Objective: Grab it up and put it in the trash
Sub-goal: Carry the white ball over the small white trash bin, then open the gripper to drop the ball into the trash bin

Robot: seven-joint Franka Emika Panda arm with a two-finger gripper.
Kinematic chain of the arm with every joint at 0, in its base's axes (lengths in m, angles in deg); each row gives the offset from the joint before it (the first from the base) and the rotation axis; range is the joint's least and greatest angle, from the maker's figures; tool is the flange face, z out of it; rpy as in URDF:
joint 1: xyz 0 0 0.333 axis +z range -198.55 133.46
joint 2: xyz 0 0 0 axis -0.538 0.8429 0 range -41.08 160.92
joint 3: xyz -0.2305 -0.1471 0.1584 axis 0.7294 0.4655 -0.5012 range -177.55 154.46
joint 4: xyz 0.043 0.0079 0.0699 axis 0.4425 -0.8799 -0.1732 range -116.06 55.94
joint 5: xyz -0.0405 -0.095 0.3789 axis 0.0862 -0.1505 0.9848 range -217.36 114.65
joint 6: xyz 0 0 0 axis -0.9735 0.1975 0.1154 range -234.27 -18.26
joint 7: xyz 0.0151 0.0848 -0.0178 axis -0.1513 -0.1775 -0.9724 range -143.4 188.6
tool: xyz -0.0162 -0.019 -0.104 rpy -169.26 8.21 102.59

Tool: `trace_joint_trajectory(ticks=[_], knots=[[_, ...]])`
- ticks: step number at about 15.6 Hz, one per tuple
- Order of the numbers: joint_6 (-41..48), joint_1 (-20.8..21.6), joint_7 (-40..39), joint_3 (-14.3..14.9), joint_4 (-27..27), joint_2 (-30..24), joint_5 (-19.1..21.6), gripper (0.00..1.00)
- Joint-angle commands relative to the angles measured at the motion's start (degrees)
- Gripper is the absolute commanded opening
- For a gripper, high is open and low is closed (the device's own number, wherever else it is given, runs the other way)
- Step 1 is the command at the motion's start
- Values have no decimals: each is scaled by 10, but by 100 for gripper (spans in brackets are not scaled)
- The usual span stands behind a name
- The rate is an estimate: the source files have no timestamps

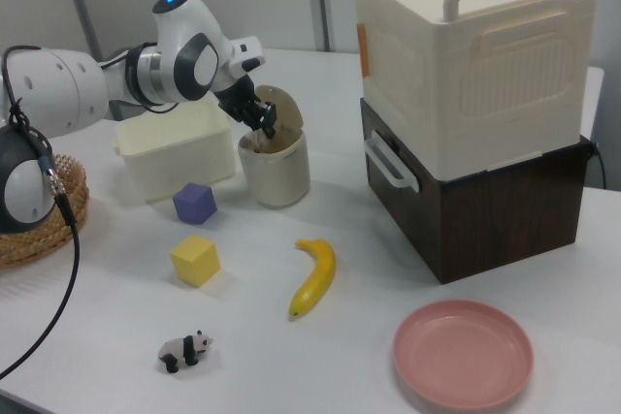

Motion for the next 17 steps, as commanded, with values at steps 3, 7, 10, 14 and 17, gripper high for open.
trace_joint_trajectory(ticks=[3,7,10,14,17], knots=[[-11,20,23,22,16,12,-12,66],[-10,21,37,26,16,11,-12,100],[-10,21,40,27,16,11,-12,100],[-7,21,40,27,15,9,-13,100],[-4,21,40,26,12,-11,-13,100]])
